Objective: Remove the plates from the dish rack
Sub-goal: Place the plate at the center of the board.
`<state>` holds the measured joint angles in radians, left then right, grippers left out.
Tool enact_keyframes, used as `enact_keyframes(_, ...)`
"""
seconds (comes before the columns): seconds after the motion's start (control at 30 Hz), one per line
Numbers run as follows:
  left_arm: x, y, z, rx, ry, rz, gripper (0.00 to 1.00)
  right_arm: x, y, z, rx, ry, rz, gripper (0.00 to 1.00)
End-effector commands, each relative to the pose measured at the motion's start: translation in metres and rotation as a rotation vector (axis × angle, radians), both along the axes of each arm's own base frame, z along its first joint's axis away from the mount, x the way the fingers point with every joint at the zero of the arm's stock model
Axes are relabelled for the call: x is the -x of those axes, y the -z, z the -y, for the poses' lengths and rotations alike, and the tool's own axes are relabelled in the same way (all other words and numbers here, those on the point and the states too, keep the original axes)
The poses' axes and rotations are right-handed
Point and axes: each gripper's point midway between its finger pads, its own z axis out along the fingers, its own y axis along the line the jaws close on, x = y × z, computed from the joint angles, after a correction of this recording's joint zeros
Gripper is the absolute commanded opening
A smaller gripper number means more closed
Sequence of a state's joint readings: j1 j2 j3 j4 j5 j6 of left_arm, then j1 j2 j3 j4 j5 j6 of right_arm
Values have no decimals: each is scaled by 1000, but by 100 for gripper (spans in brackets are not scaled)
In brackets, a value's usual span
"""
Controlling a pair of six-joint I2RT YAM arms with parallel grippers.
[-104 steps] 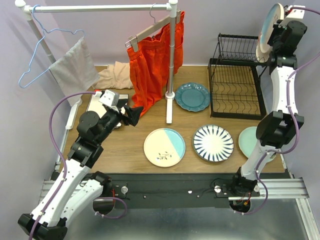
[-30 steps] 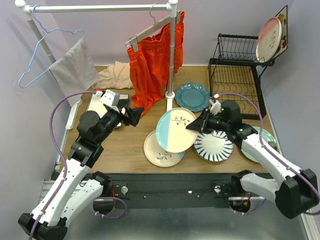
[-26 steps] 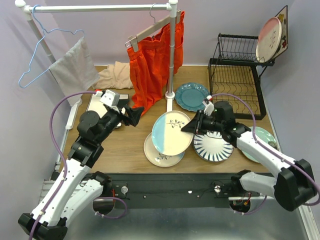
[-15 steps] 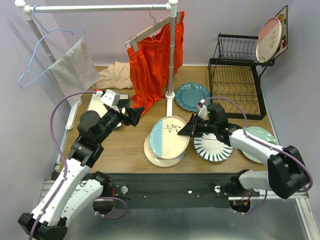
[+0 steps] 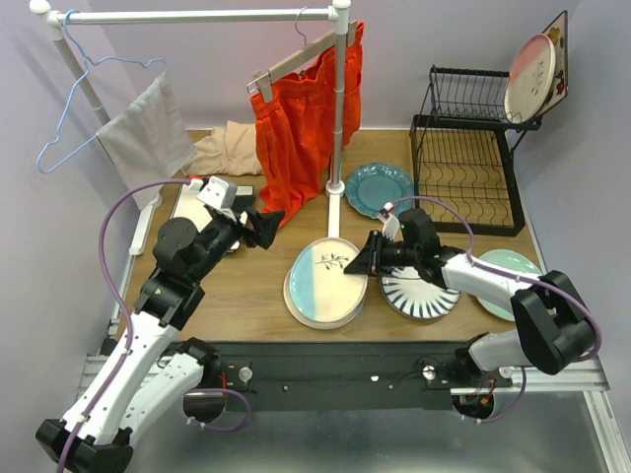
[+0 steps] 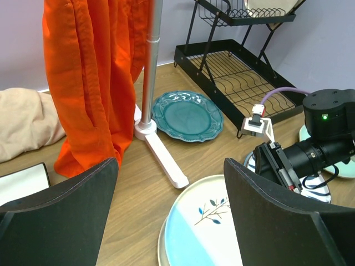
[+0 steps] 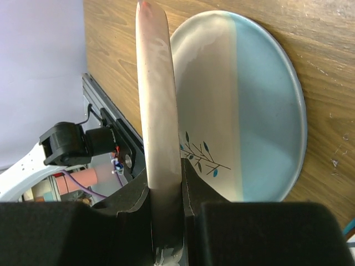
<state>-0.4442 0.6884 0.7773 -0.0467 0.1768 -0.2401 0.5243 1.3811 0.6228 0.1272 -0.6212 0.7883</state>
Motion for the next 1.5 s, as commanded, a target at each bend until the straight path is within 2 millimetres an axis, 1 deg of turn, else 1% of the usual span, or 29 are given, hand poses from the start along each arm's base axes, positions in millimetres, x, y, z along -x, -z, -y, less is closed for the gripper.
enact_keyframes(0.0,0,1,0,3,2,2,86,6,-16,-11,-84,-77,64,3)
enact_keyframes(0.23,0,1,1,2,6,1,86,11,-2,-9,-68,-89,34,6)
enact_keyframes(0.33,0,2,1,2,5,0,86,10,2,-7,-50,-77,37,18)
enact_keyframes(0.37,0,1,1,2,6,1,86,9,3,-6,-41,-70,38,25)
enact_keyframes(0.4,0,1,0,2,5,1,86,7,8,-2,-10,-53,37,27)
enact_keyframes(0.43,0,2,1,2,6,0,86,4,7,-1,2,-40,48,29)
enact_keyframes(0.47,0,2,1,3,7,-1,86,2,9,1,21,-37,62,32)
enact_keyframes(0.5,0,1,1,2,9,1,86,2,14,4,49,-29,55,34)
enact_keyframes(0.57,1,0,1,4,11,4,86,-3,16,6,81,-24,62,37)
enact_keyframes(0.6,1,0,1,5,10,3,86,-3,23,10,120,-23,55,38)
enact_keyframes(0.7,1,1,2,2,14,1,86,-9,29,16,174,2,63,41)
enact_keyframes(0.77,1,0,2,5,14,3,86,-15,29,18,193,22,79,43)
enact_keyframes(0.8,1,0,1,4,13,5,86,-20,28,19,205,37,97,44)
enact_keyframes(0.83,2,0,1,5,13,4,86,-18,32,23,229,42,77,44)
enact_keyframes(0.9,1,0,1,5,10,4,86,-24,31,25,255,58,89,45)
enact_keyframes(1.07,2,-1,1,7,13,7,86,-31,30,27,287,75,99,45)
enact_keyframes(1.33,3,-3,1,9,17,13,86,-38,44,36,361,102,91,44)
enact_keyframes(1.47,4,-3,2,10,20,12,86,-38,51,37,376,97,79,41)
